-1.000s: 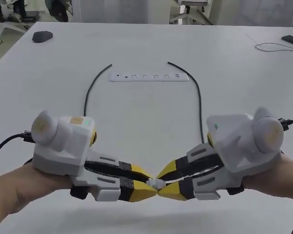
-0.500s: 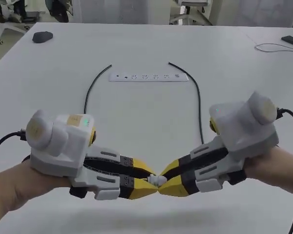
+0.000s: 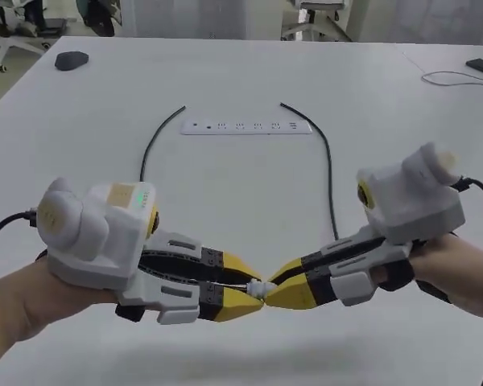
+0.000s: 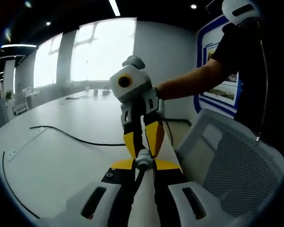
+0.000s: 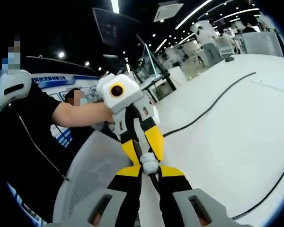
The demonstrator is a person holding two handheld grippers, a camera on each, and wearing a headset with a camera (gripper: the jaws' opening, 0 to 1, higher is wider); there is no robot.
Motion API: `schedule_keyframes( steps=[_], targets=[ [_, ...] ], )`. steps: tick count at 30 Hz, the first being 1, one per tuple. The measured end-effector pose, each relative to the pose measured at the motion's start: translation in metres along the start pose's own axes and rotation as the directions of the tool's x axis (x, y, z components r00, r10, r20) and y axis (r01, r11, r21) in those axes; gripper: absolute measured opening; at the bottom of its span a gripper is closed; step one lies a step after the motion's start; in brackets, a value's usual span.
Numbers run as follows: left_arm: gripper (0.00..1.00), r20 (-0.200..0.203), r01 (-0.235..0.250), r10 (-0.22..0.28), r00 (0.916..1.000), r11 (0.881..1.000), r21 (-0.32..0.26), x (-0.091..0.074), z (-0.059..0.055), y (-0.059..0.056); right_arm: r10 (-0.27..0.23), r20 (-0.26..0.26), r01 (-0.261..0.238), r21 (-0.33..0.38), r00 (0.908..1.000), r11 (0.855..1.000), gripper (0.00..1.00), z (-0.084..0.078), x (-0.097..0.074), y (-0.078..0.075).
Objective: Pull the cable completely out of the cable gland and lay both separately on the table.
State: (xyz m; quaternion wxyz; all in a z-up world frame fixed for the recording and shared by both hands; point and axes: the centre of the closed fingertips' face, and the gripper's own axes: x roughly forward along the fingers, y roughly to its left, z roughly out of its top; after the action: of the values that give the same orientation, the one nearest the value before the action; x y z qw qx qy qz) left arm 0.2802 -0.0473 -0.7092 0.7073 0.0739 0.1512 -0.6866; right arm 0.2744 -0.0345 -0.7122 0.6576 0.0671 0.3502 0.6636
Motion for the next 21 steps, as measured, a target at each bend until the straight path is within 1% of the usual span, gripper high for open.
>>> schedule_keyframes(
  steps=[1, 3, 5, 6, 7, 8, 10, 12, 13, 14, 16, 17, 18, 19, 20, 21],
  targets=[
    [0.14, 0.0, 0.0, 0.0, 1.0, 1.0, -0.005, 0.0001, -0.0001, 0.0002, -0.003, 0.001, 0.003, -0.018, 1.0, 1.0, 0.08, 0.0002, 0.0003, 0.0008],
    [0.14, 0.003, 0.006, -0.006, 1.0, 1.0, -0.014, 0.0001, 0.0002, 0.0, -0.003, -0.001, 0.003, -0.03, 1.0, 1.0, 0.08, 0.0, 0.0002, 0.0029],
    [0.14, 0.007, 0.006, -0.006, 1.0, 1.0, -0.024, 0.0001, 0.0008, 0.0002, -0.01, -0.001, 0.01, -0.086, 0.9999, 0.996, 0.08, 0.0007, -0.0004, 0.0037],
    [0.14, 0.009, 0.01, -0.01, 0.9999, 0.999, -0.032, 0.0002, 0.0012, -0.0002, -0.016, -0.008, 0.015, -0.124, 0.9998, 0.992, 0.08, 0.0004, -0.0005, 0.0047],
    [0.14, 0.01, 0.011, -0.011, 0.9999, 0.999, -0.044, 0.0005, 0.0013, -0.0002, -0.025, -0.014, 0.023, -0.153, 0.9996, 0.988, 0.08, 0.0003, -0.0008, 0.0044],
    [0.14, 0.01, 0.014, -0.013, 0.9999, 0.998, -0.058, 0.0007, 0.0011, -0.0004, -0.038, -0.025, 0.032, -0.202, 0.999, 0.979, 0.07, -0.0004, -0.0007, 0.0053],
    [0.14, 0.013, 0.017, -0.016, 0.9998, 0.996, -0.085, 0.0007, 0.0006, -0.0002, -0.055, -0.041, 0.042, -0.264, 0.9977, 0.964, 0.07, -0.0013, -0.001, 0.0055],
    [0.14, 0.007, 0.017, -0.017, 0.9998, 0.996, -0.087, 0.0011, -0.0002, -0.0007, -0.076, -0.053, 0.058, -0.285, 0.9957, 0.957, 0.07, -0.0025, -0.0007, 0.0049],
    [0.14, 0.005, 0.018, -0.017, 0.9998, 0.996, -0.089, 0.0012, -0.0004, -0.0008, -0.084, -0.055, 0.064, -0.301, 0.9949, 0.951, 0.07, -0.0028, -0.0007, 0.0038],
    [0.14, 0.002, 0.014, -0.014, 0.9999, 0.995, -0.095, 0.0015, -0.0008, -0.0003, -0.098, -0.057, 0.074, -0.324, 0.9936, 0.943, 0.07, -0.0029, -0.0007, 0.0028],
    [0.14, 0.001, 0.009, -0.009, 1.0, 0.992, -0.124, 0.0014, -0.0014, 0.001, -0.117, -0.056, 0.091, -0.35, 0.9915, 0.932, 0.07, -0.003, -0.0004, 0.0028],
    [0.14, 0.0, 0.004, -0.004, 1.0, 0.99, -0.143, 0.0012, -0.002, 0.0021, -0.138, -0.053, 0.108, -0.381, 0.989, 0.918, 0.07, -0.0022, -0.0008, 0.0013],
    [0.14, 0.001, 0.0, 0.0, 1.0, 0.987, -0.16, 0.0011, -0.002, 0.0018, -0.15, -0.052, 0.117, -0.392, 0.9874, 0.912, 0.07, -0.0022, -0.0006, 0.0017],
    [0.14, 0.002, -0.007, 0.008, 1.0, 0.983, -0.186, 0.001, -0.002, 0.0025, -0.168, -0.052, 0.132, -0.412, 0.9844, 0.902, 0.07, -0.0019, -0.0015, -0.0004],
    [0.14, 0.002, -0.009, 0.009, 1.0, 0.984, -0.18, 0.0008, -0.0019, 0.0027, -0.189, -0.047, 0.147, -0.457, 0.9809, 0.877, 0.07, -0.0008, -0.0011, -0.0005],
    [0.14, 0.005, -0.011, 0.012, 0.9999, 0.982, -0.191, 0.0002, -0.002, 0.0028, -0.2, -0.047, 0.154, -0.476, 0.9788, 0.866, 0.07, -0.0011, -0.0011, -0.0019]
  ],
)
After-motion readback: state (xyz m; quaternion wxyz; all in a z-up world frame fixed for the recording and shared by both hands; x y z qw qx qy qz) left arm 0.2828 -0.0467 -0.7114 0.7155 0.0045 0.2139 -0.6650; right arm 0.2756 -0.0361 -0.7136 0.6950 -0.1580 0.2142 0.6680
